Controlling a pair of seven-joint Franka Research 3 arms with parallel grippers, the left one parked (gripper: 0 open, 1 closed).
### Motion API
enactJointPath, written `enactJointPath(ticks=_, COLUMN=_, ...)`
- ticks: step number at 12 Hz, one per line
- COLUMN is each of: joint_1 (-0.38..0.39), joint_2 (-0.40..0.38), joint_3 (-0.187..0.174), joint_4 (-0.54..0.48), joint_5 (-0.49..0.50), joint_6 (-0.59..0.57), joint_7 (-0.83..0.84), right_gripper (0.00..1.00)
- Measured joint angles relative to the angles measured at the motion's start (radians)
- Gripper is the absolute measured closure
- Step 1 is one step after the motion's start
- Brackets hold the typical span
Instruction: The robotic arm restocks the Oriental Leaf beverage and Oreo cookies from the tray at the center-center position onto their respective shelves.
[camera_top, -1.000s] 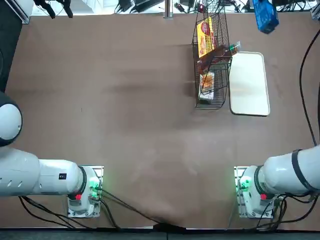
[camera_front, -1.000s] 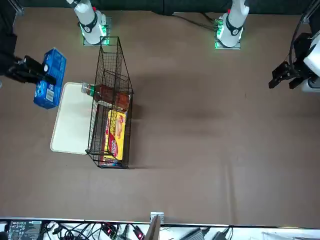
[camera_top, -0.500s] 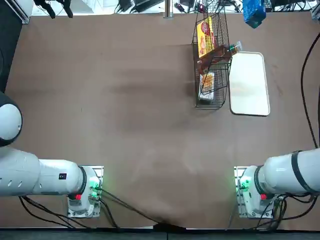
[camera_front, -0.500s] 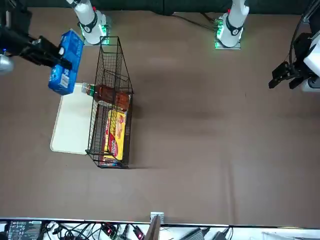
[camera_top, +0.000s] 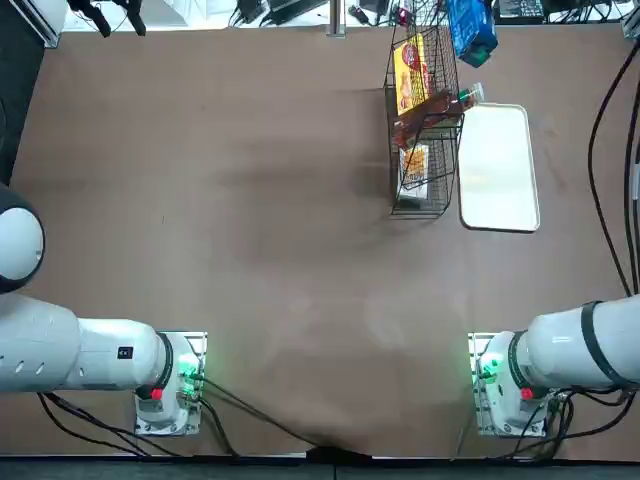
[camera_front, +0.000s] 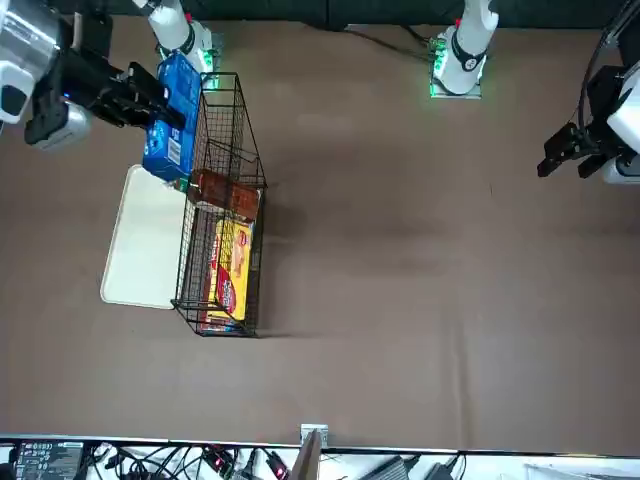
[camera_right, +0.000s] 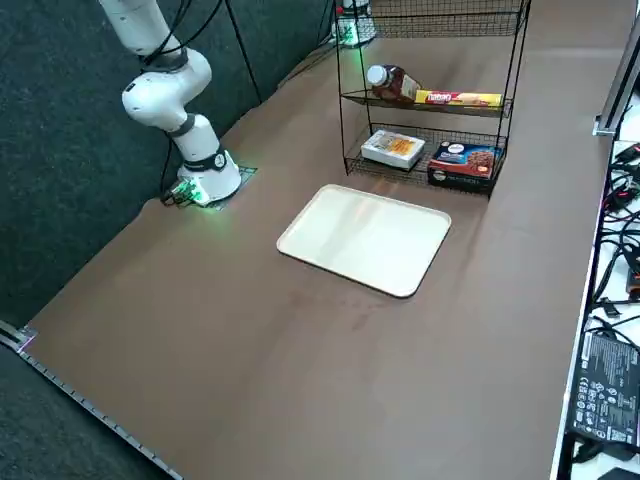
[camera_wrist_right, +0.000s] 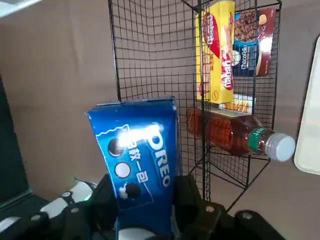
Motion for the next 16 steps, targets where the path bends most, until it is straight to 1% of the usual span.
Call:
enactJointPath(ticks=3, joint_1=0.033, joint_2=0.021, joint_3=0.009, joint_4=-0.006, joint_5=-0.045, joint_6=0.006, joint_7=0.006, right_gripper=0.41)
enactJointPath(ticks=5, joint_1=0.063, joint_2=0.060, joint_3=0.011, joint_4=-0.015, joint_5=-0.056, joint_6=0.037, joint_7=0.030, right_gripper=0.40)
enactJointPath(ticks=8, joint_1=0.076, joint_2=0.094, joint_3=0.011, joint_4=-0.017, joint_5=-0.056, joint_6=0.053, joint_7=0.059, right_gripper=0.36)
enactJointPath(ticks=9, joint_1=0.080, joint_2=0.102, joint_3=0.011, joint_4=-0.017, joint_5=-0.056, joint_6=0.057, joint_7=0.070, right_gripper=0.33)
enactJointPath(ticks=10, joint_1=0.083, joint_2=0.108, joint_3=0.011, joint_4=-0.017, joint_5=-0.056, joint_6=0.058, joint_7=0.080, right_gripper=0.32)
enactJointPath(ticks=11, joint_1=0.085, joint_2=0.113, joint_3=0.011, joint_4=-0.017, joint_5=-0.057, joint_6=0.060, joint_7=0.086, right_gripper=0.23)
enactJointPath(ticks=13, joint_1=0.086, joint_2=0.117, joint_3=0.011, joint_4=-0.017, joint_5=-0.057, joint_6=0.063, joint_7=0.090, right_gripper=0.02)
enactJointPath(ticks=14, joint_1=0.087, joint_2=0.118, joint_3=0.011, joint_4=-0.017, joint_5=-0.057, joint_6=0.064, joint_7=0.090, right_gripper=0.00)
enactJointPath(ticks=16, joint_1=0.088, joint_2=0.118, joint_3=0.011, joint_4=-0.017, joint_5=-0.057, joint_6=0.064, joint_7=0.091, right_gripper=0.00)
